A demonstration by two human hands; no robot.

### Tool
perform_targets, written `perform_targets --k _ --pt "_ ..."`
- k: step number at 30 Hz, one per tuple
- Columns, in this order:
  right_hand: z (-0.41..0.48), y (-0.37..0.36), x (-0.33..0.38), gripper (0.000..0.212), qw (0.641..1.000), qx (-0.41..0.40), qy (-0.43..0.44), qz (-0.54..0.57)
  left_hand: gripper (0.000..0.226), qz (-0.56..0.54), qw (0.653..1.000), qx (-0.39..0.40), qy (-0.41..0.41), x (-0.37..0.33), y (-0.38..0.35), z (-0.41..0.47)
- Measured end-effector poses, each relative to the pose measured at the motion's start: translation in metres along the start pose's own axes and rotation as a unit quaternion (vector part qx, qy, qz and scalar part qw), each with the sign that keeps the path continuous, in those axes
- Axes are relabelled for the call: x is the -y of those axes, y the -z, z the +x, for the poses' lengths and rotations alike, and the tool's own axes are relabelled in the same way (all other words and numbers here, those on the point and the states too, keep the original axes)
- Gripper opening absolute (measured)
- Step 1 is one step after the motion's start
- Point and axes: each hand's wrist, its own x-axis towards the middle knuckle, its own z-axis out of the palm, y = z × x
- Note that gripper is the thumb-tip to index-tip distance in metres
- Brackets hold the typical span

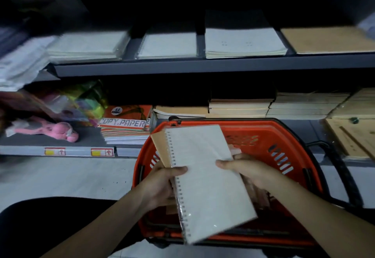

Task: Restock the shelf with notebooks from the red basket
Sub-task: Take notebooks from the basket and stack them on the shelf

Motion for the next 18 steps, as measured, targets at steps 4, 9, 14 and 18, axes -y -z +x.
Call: perform_targets --k 4,9,14,18 --pt "0.010 -0.002 -0.019 0.037 0.979 -0.142 0.026 -0.140 0.025 0.073 0.988 -0.110 -0.083 0.012 -0.002 0.016" --pt "-0.006 -0.025 -0.020 0.027 0.920 -0.278 0.082 -0.265 0.065 0.459 0.847 -0.224 -0.146 0.025 -0.002 0.031" --pt "-0.041 -0.031 0.014 0.010 0.933 -0.251 0.211 -0.150 0.049 0.170 0.962 -0.162 -0.138 0.008 -0.027 0.003" --pt "-0.076 -0.019 0.044 0.021 0.924 -0.228 0.304 -0.038 0.044 0.049 0.973 -0.130 -0.186 -0.017 -0.024 -0.023"
